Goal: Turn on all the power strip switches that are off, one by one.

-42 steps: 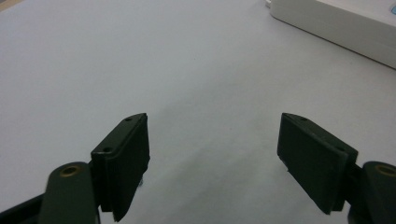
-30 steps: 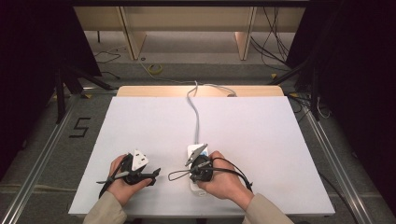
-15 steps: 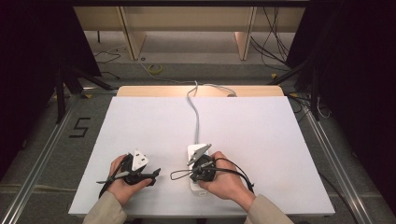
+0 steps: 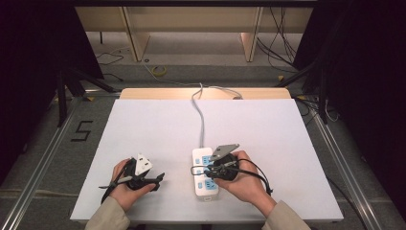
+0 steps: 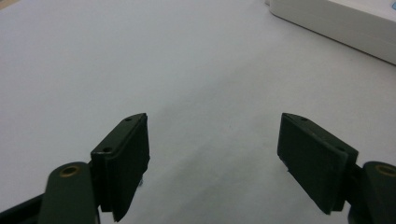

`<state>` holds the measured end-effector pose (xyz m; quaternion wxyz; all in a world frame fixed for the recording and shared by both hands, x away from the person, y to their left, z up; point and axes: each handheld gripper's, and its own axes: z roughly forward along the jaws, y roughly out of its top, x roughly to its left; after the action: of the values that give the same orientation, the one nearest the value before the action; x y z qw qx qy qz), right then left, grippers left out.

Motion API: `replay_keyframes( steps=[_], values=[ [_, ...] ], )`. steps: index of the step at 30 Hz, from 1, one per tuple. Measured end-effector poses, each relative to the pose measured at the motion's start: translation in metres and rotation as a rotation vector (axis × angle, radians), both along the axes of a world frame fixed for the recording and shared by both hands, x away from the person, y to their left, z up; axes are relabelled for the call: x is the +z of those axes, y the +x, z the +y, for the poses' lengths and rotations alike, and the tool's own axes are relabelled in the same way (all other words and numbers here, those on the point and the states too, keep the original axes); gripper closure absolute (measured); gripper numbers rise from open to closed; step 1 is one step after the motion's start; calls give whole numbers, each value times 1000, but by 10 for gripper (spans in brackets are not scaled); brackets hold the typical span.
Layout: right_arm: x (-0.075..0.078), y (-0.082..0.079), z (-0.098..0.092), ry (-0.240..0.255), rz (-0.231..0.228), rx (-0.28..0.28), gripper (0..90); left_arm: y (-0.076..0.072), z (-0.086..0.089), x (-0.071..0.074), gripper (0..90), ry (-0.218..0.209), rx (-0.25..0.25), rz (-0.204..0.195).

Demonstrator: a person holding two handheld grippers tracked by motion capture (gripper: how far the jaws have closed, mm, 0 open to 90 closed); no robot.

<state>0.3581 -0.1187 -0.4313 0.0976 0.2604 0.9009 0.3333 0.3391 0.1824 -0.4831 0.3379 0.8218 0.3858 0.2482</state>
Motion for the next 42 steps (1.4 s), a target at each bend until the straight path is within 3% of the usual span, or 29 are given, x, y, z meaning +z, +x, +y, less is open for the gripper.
replay_keyframes(
  steps=[9, 15, 24, 30, 42],
  values=[
    [-6, 3, -39, 41, -45, -92, 612, 0, -1, 0, 251, 1, 1, 2],
    [-11, 3, -60, 61, -48, -152, 563, 0, -1, -1, 251, -1, 3, 2],
    [-15, 3, -80, 90, -66, -211, 507, -1, -1, -1, 250, 5, -3, 6],
    [-19, 2, -91, 91, -69, -218, 486, -1, -1, -1, 249, 5, -3, 10],
    [-32, -1, -114, 143, -97, -277, 421, -2, 1, -1, 247, 9, -5, 11]
  ],
)
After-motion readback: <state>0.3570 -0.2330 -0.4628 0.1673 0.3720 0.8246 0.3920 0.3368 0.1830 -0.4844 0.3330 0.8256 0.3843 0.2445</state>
